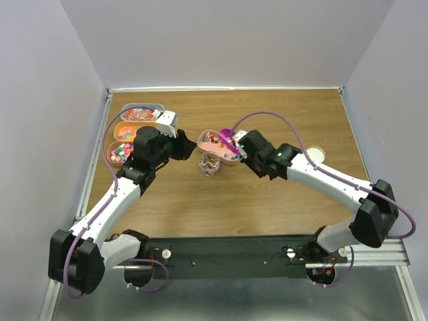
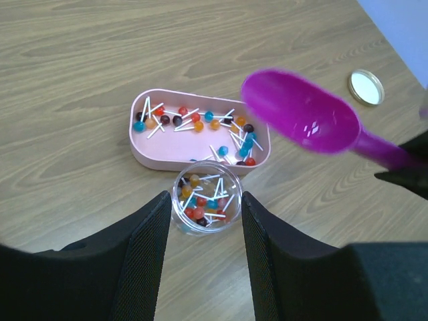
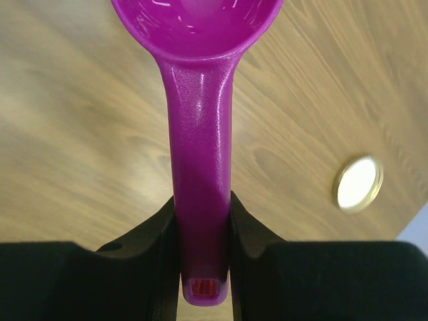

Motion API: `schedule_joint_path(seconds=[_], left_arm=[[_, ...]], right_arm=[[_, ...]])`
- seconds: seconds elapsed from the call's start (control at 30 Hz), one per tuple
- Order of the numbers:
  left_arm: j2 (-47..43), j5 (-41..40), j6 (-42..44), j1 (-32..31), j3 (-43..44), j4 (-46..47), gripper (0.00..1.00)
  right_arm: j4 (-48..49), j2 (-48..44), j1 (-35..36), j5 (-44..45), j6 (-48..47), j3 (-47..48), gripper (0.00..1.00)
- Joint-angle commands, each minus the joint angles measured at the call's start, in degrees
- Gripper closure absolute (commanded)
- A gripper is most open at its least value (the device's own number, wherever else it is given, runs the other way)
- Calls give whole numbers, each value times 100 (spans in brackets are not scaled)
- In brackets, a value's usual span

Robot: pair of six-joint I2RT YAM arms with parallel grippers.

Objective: Pack the candies
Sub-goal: Place the spatula at the center of the board.

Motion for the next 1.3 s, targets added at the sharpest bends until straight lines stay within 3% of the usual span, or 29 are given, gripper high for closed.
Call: schedule_joint_path(seconds=[0.0, 0.13, 0.33, 0.73, 0.93, 1.03, 1.07, 1.27], left_arm=[[25, -142, -322, -47, -134, 193, 46], [16, -326, -462, -178, -300, 193, 46], [113, -599, -647, -407, -538, 202, 46], [771, -898, -849, -557, -468, 237, 45], [825, -968, -911, -557, -407, 219, 44], [851, -995, -849, -557, -328, 184, 43], [869, -1003, -815, -557, -301, 175, 42], [1422, -1056, -498, -557, 356, -271, 37]], right_arm=[[755, -269, -1004, -372, 934, -421, 99], [1255, -260, -2091, -608, 1567, -1044, 99], [2161, 2, -3139, -1171, 2103, -1511, 99], [2777, 891, -3659, -1461, 2323, -1714, 98], [2839, 1207, -3712, -1365, 2350, -1749, 81], [2882, 1147, -3721, -1303, 2367, -1810, 69], [2883, 1138, -3712, -1303, 2367, -1819, 61], [2848, 927, -3712, -1365, 2359, -1846, 40]])
